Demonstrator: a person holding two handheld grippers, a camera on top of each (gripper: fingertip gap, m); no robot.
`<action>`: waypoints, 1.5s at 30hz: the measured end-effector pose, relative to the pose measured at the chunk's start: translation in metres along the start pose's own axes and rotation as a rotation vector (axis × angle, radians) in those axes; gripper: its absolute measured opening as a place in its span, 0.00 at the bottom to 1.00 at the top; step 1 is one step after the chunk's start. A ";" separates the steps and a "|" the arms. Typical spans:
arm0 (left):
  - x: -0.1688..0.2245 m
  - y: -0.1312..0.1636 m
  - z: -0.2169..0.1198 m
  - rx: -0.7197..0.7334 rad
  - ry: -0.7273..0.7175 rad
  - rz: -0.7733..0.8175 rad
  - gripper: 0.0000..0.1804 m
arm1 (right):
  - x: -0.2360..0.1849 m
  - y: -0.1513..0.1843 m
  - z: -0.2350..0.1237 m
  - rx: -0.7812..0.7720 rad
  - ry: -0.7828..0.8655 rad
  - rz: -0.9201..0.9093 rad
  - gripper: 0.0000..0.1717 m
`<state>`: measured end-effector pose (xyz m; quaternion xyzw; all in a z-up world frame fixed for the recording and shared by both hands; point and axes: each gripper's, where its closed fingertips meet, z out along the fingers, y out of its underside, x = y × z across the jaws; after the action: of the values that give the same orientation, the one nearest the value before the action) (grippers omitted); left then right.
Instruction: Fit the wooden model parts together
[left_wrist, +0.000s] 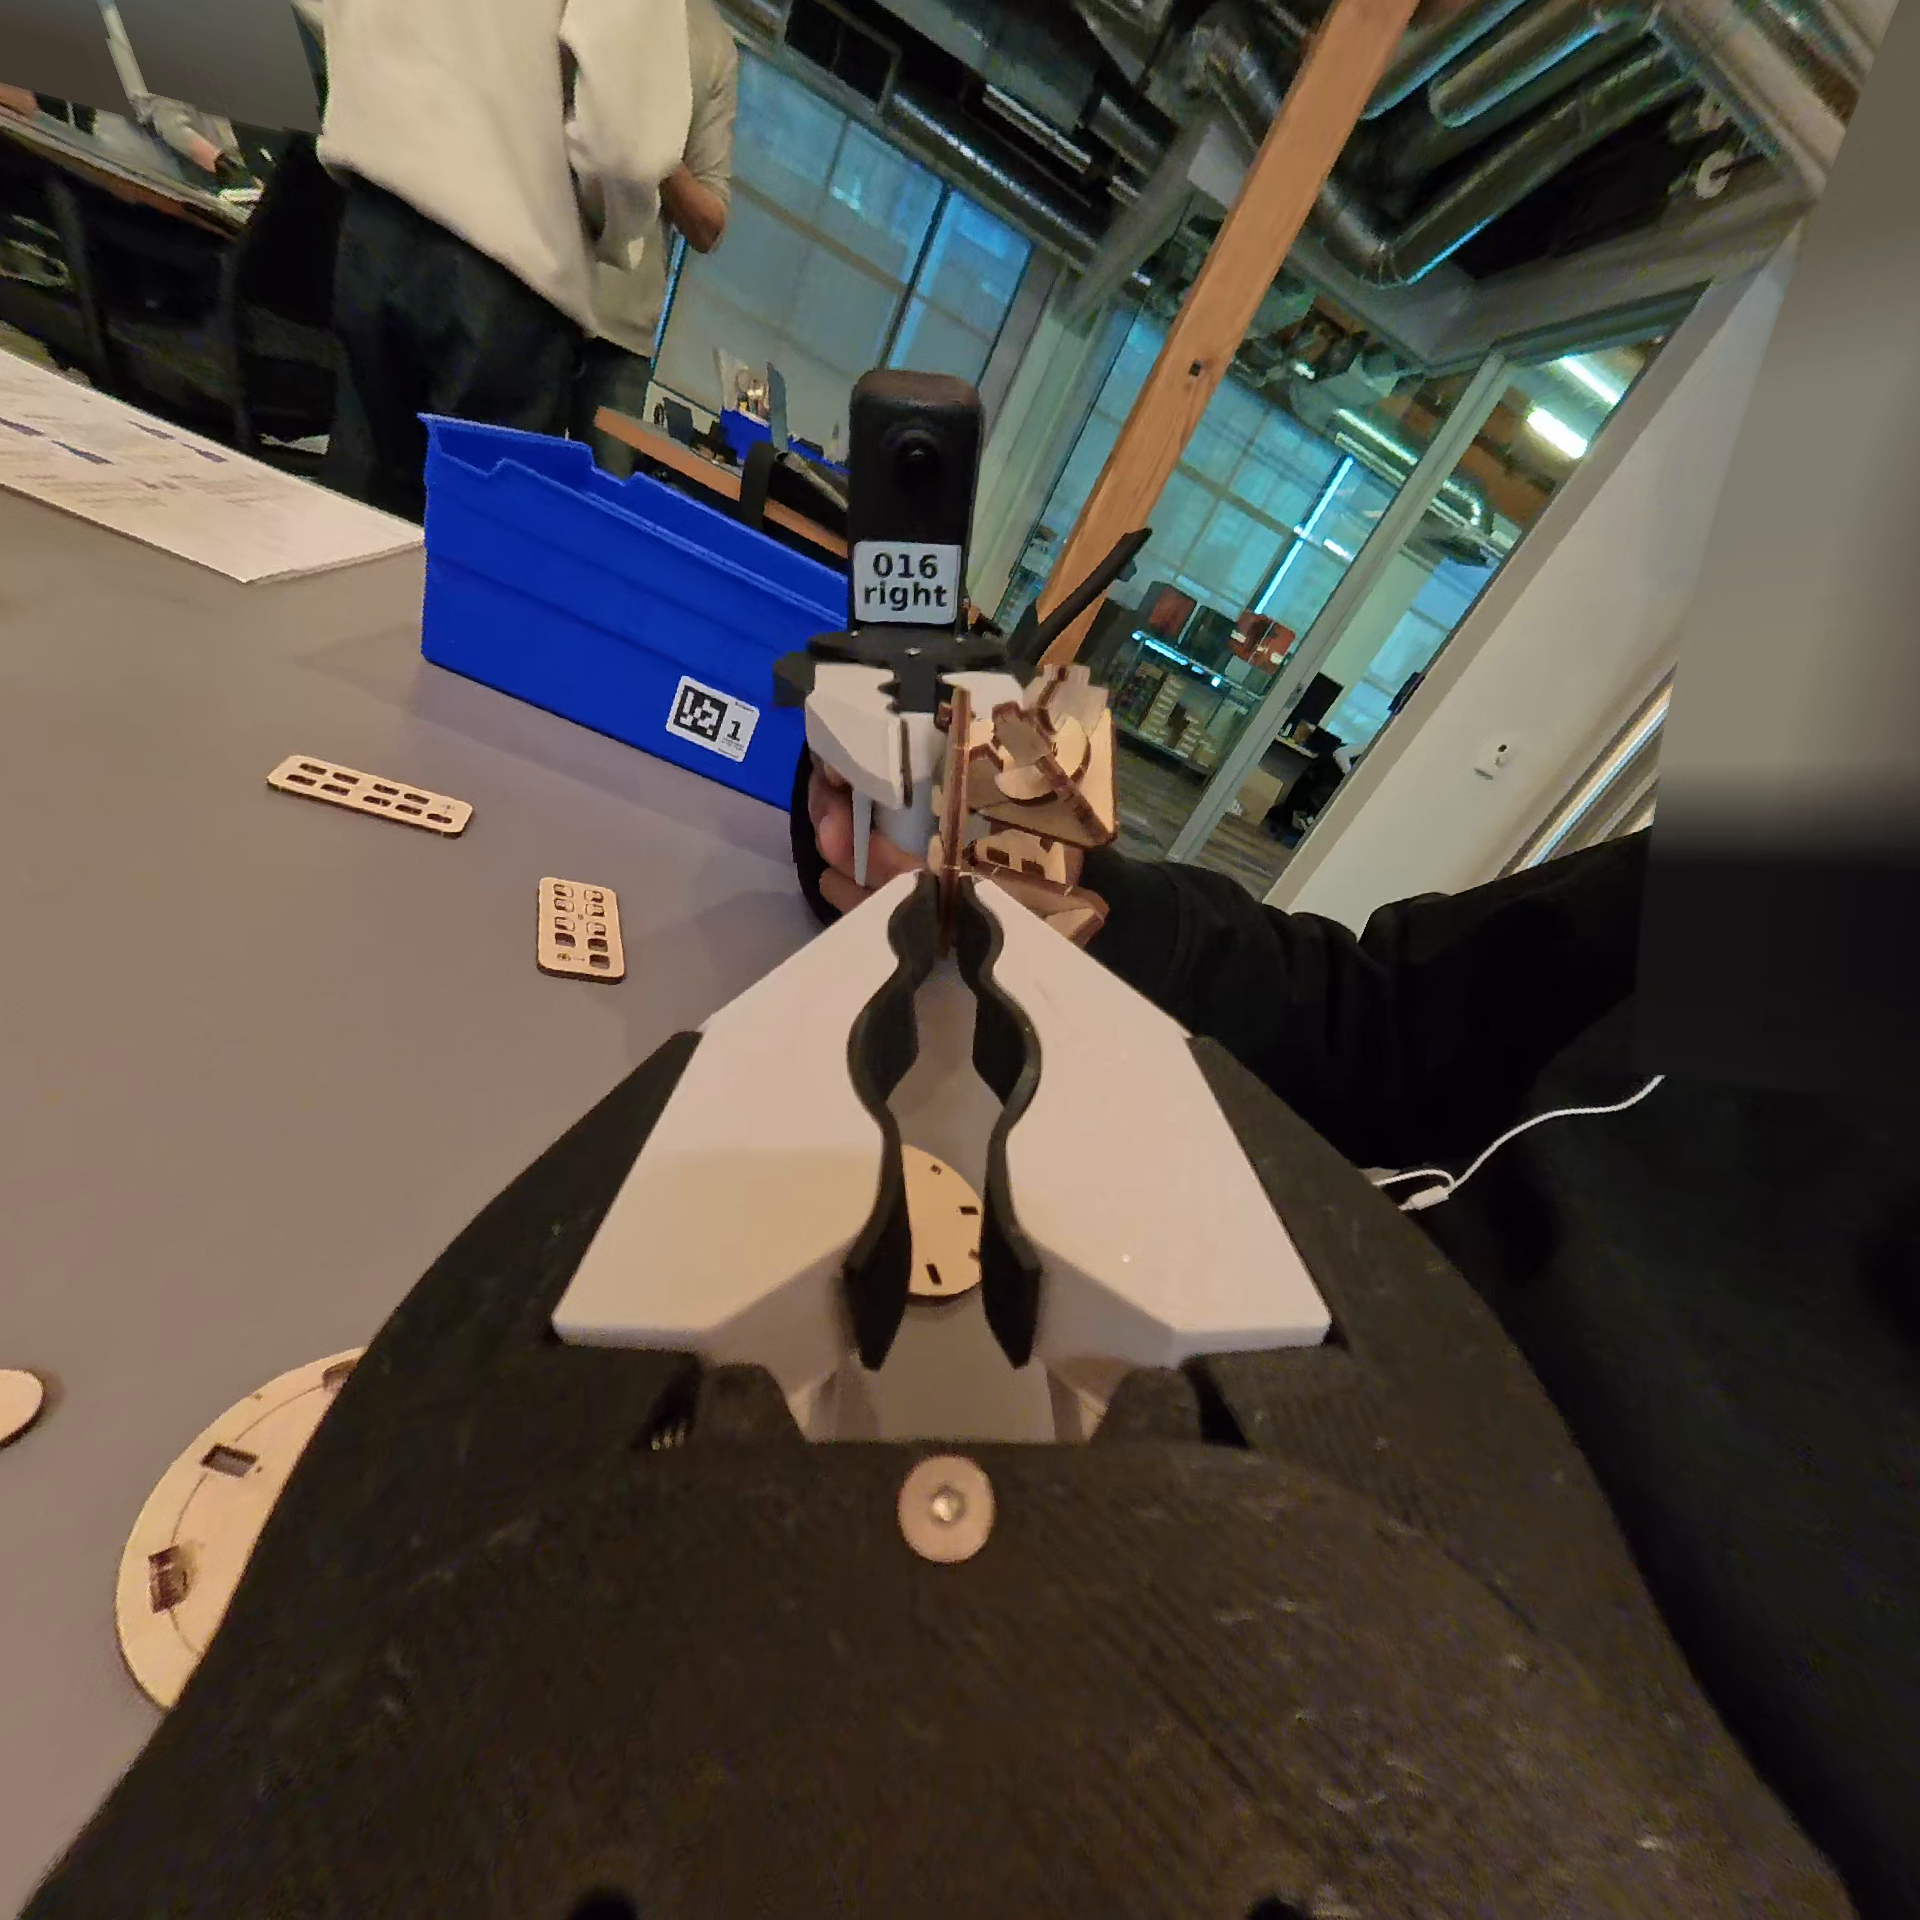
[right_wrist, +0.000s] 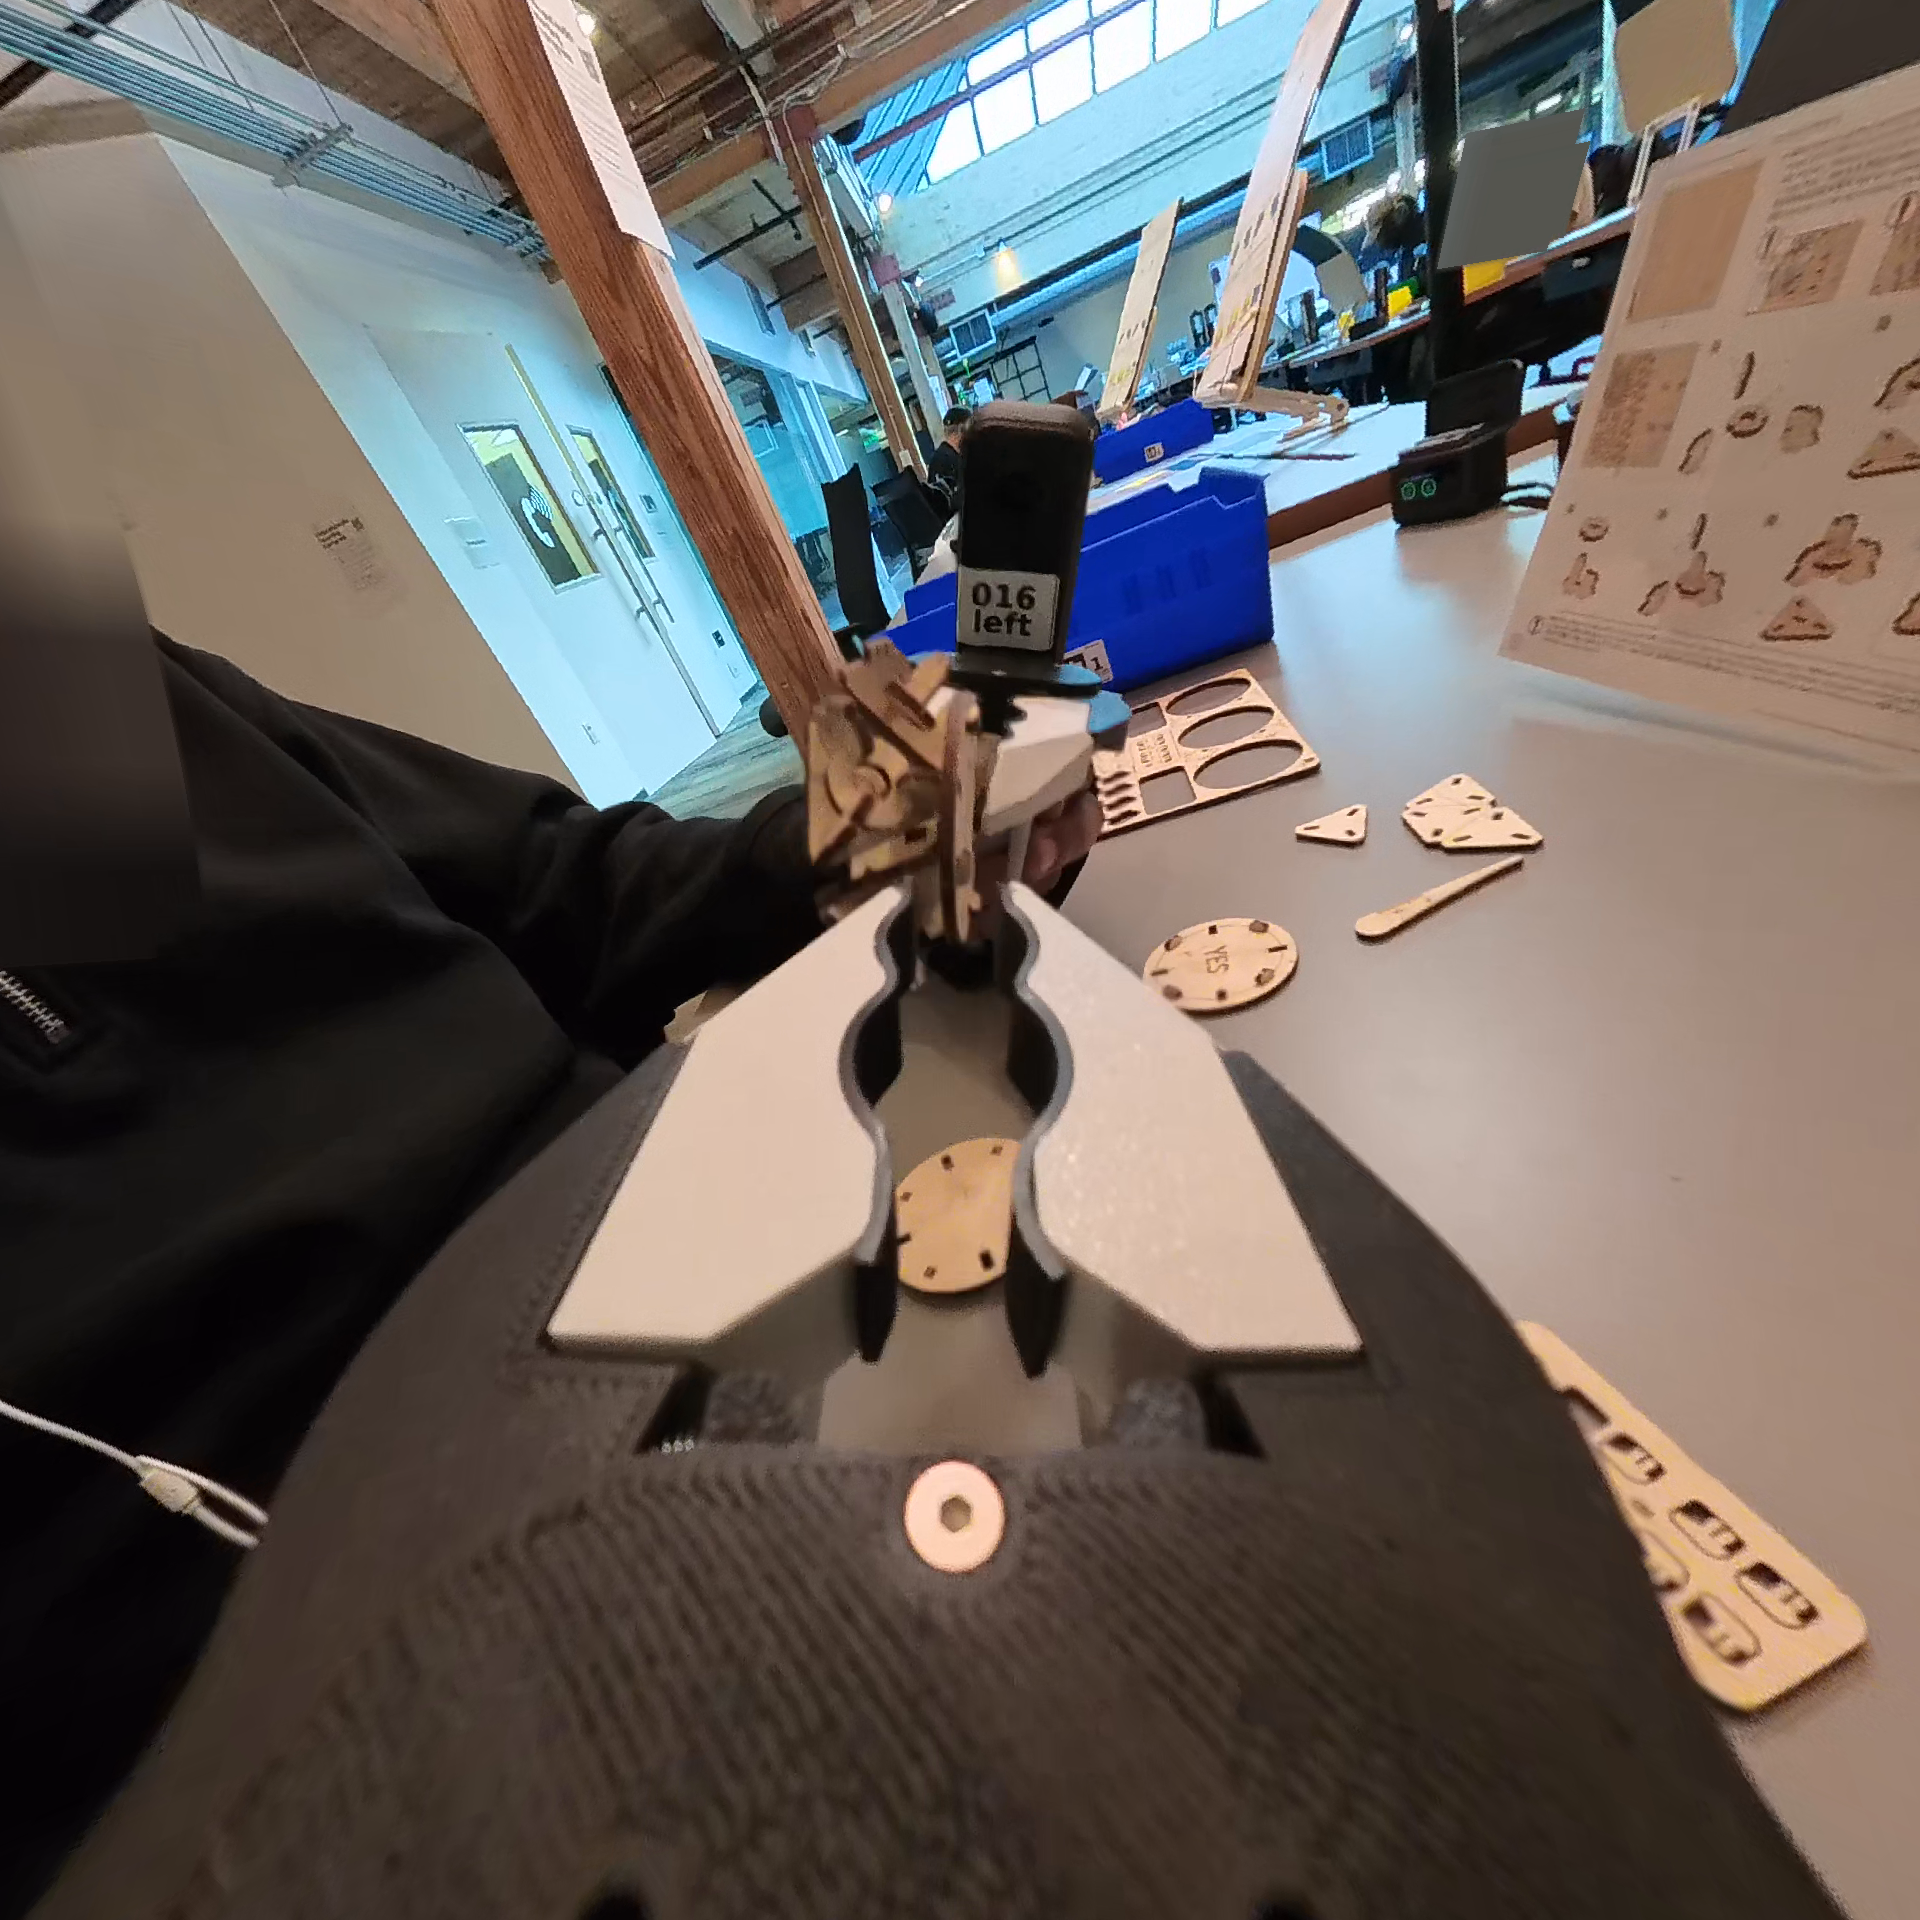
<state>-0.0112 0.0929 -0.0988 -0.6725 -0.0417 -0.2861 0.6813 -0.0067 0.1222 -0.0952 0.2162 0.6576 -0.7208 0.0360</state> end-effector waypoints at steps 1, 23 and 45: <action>0.000 0.002 0.001 -0.012 -0.001 0.003 0.00 | -0.001 -0.001 0.001 0.006 -0.001 -0.016 0.07; -0.026 0.063 -0.007 -0.469 -0.210 0.010 0.01 | 0.020 0.054 -0.003 -0.396 0.198 -0.296 0.02; -0.010 0.085 -0.032 -0.578 -0.398 0.250 0.00 | 0.016 0.051 -0.011 -0.312 0.517 -0.290 0.02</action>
<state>0.0081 0.0604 -0.1818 -0.8796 -0.0084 -0.0644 0.4713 -0.0009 0.1295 -0.1488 0.2881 0.7713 -0.5302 -0.2025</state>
